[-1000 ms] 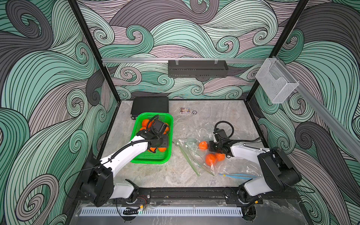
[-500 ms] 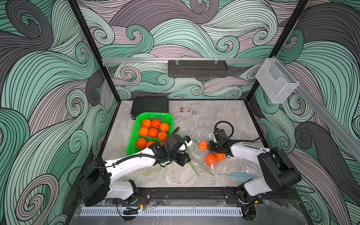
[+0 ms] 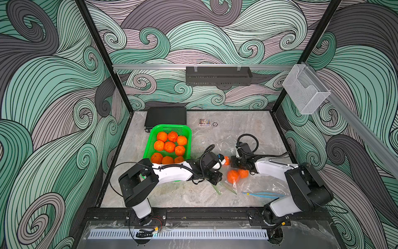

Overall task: Open the zip-top bag and take out the orange
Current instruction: Pick up the orange from the zipper food storage bag.

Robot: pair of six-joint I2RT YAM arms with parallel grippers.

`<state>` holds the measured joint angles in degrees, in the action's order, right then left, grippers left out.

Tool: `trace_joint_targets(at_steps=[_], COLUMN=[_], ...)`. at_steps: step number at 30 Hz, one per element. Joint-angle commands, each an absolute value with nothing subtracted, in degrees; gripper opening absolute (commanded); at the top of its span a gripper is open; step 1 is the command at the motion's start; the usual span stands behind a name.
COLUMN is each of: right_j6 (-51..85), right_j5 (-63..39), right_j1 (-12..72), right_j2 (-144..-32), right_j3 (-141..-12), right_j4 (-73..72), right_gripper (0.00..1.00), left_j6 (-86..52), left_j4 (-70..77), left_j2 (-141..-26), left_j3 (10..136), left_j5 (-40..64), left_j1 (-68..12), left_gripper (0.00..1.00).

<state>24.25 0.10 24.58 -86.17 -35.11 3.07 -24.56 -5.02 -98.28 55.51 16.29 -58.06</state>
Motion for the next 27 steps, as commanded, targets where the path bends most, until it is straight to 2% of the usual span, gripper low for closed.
trace_joint_targets(at_steps=[1, 4, 5, 10, 11, 14, 18, 23, 27], right_j6=[24.2, 24.3, 24.3, 24.4, 24.4, 24.1, 23.4, 23.5, 28.6], right_j5=[0.6, 0.4, 0.3, 0.1, 0.1, 0.5, 1.8, 9.7, 13.4], right_j1=[24.9, 24.9, 24.9, 24.9, 24.9, 24.7, 24.1, 23.4, 22.5], right_j2=[-86.0, -86.3, -86.3, -86.3, -86.1, -85.3, -81.7, -75.4, -70.9], right_j3=[-34.1, -34.1, -34.2, -34.3, -34.5, -36.2, -41.0, -46.3, -43.6], right_j4=[3.5, 3.3, 3.3, 3.3, 3.5, 6.1, 15.4, 30.1, 34.0], right_gripper=[0.17, 0.17, 0.17, 0.17, 0.18, 0.19, 0.29, 0.36, 0.28], left_j6=[-23.9, -23.3, -22.7, -20.5, -20.1, -19.3, -19.0, -17.9, -17.2], left_j4=[-2.1, -0.3, 0.0, 1.7, 1.9, 2.0, 2.5, 3.0, 3.6], left_j2=[-100.7, -102.1, -102.6, -104.3, -104.5, -105.2, -105.8, -105.1, -104.6], left_j3=[57.5, 57.3, 57.3, 57.4, 57.5, 57.7, 57.4, 56.6, 56.1], left_j5=[16.5, 16.3, 16.0, 15.4, 15.3, 14.9, 15.3, 15.1, 15.3], left_j1=[-58.5, -58.9, -59.1, -60.6, -60.9, -61.3, -61.4, -61.7, -61.8], left_gripper=[0.06, 0.09, 0.13, 0.45, 0.48, 0.52, 0.53, 0.56, 0.6])
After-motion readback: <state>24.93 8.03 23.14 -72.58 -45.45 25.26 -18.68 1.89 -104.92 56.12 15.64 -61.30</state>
